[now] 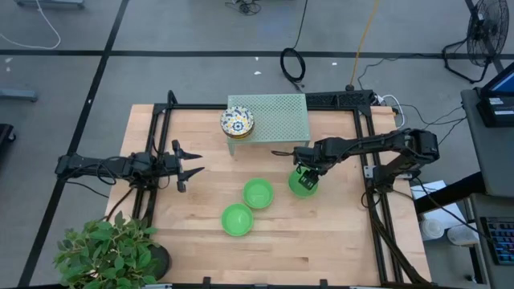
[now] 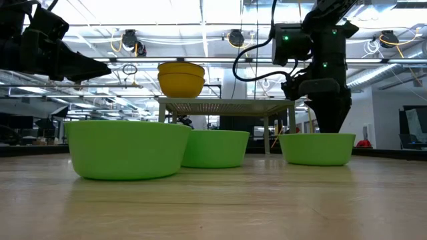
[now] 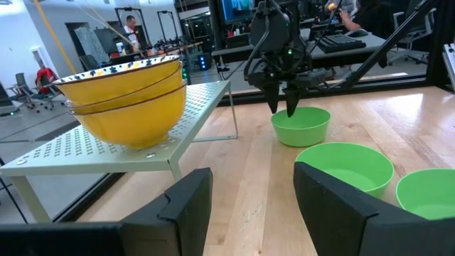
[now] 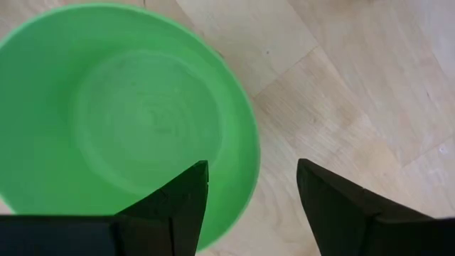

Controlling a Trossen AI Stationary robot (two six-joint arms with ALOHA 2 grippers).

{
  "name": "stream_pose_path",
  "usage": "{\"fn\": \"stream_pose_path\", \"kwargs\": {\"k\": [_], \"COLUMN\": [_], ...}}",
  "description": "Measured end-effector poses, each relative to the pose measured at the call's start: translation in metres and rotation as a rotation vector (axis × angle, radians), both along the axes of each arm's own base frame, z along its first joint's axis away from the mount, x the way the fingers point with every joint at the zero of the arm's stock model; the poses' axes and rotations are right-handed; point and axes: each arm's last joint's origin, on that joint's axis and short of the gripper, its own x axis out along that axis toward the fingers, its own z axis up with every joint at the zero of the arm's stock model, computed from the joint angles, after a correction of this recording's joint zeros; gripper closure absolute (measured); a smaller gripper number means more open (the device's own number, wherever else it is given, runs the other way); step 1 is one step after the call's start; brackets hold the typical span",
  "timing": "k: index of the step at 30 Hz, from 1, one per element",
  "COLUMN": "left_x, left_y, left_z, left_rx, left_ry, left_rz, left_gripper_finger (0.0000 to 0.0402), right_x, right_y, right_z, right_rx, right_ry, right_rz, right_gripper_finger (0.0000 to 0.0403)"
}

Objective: Pick & Place Mini bowls
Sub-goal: Put the top right green bowl on the shelf

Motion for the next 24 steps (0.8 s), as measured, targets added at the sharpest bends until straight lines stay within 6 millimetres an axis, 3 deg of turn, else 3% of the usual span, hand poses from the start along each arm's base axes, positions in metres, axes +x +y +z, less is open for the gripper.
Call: {"fn": "stream_pose_path", "kwargs": {"k": [24], "left_x": [0.0000], "left_y": [0.0000], "left_z": [0.0000], "left_rx": [0.000], "left_ry": [0.000], "left_rz": [0.000], "left_gripper_finger": [0.0199], "right_x": [-0.0001], "right_y": [0.0000], "right_z": [-0.0001], "right_rx": [0.001], "right_ry": [0.000], "right_rz": [-0.022], "right_gripper_finger": [0.0200]}}
